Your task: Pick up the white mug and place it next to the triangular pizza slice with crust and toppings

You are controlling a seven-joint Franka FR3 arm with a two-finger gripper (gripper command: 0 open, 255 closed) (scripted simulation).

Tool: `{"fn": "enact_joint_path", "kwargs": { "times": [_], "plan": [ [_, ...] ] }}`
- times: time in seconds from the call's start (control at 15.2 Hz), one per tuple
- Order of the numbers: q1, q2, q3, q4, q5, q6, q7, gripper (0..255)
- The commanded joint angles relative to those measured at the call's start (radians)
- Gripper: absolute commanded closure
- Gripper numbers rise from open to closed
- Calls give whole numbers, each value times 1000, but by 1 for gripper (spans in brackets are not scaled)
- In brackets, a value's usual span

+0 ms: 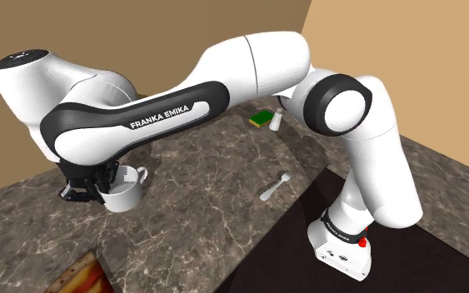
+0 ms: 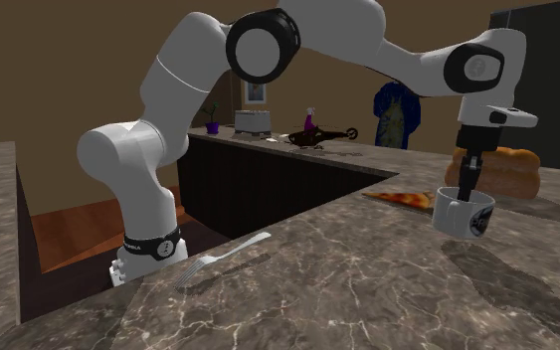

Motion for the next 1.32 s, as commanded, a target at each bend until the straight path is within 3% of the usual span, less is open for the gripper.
{"fn": "enact_joint_path", "kwargs": {
  "times": [0.0,0.59,0.66,0.99,1.25],
  "plan": [
    [-2,6,-2,-19,-3,25,3,255],
    [-2,8,-2,-25,-4,33,4,255],
    [-2,8,-2,-25,-4,33,4,0],
    [-2,8,-2,-25,-4,32,4,0],
    [16,2,2,96,4,-90,-9,0]
  ]
}}
